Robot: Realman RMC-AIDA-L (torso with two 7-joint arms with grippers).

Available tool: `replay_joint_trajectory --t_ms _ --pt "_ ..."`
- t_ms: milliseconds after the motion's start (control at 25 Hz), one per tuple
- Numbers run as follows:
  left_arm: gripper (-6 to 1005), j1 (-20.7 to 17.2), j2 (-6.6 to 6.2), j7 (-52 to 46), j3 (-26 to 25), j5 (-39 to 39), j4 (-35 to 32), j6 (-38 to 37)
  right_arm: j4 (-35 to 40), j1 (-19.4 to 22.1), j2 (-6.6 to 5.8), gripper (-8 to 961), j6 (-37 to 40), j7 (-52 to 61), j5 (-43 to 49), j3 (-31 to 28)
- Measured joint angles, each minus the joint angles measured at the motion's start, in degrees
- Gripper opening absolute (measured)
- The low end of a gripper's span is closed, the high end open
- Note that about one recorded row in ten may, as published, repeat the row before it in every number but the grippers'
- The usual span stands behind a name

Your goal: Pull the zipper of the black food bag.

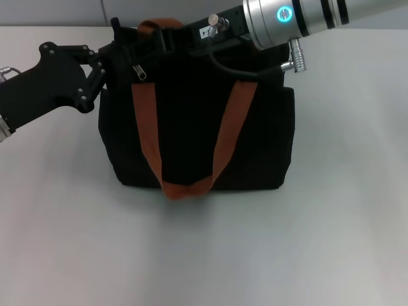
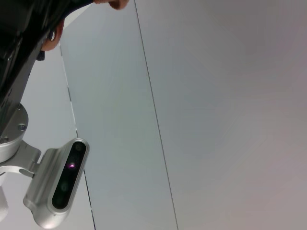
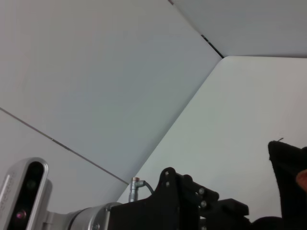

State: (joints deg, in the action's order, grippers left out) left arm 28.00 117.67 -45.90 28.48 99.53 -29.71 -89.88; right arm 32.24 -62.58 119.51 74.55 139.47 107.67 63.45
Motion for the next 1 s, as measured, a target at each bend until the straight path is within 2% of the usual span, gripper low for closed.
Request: replay_joint_trajectory --t_ms 120,320,560,1000 --pt "30 -0.06 -0.01 -0.05 0.0 -0.2 0.0 -0.04 0.0 0.11 -0.01 516 -0.03 0.0 0.06 0.01" --pt "30 -0.11 0.02 -0.07 0.04 -0.28 0.0 -0.04 0.05 0.11 -0.04 291 -0.03 0.01 0.11 0.01" --pt "30 -0.14 0.02 -0.06 0.3 -0.31 0.0 -0.05 -0.09 0.1 -0.07 129 -0.76 0.0 0.15 0.01" --pt "31 -0.23 -0.03 0.07 0.17 -0.31 0.0 -0.28 0.23 0.09 -0.1 132 -1.84 -0.09 0.17 1.31"
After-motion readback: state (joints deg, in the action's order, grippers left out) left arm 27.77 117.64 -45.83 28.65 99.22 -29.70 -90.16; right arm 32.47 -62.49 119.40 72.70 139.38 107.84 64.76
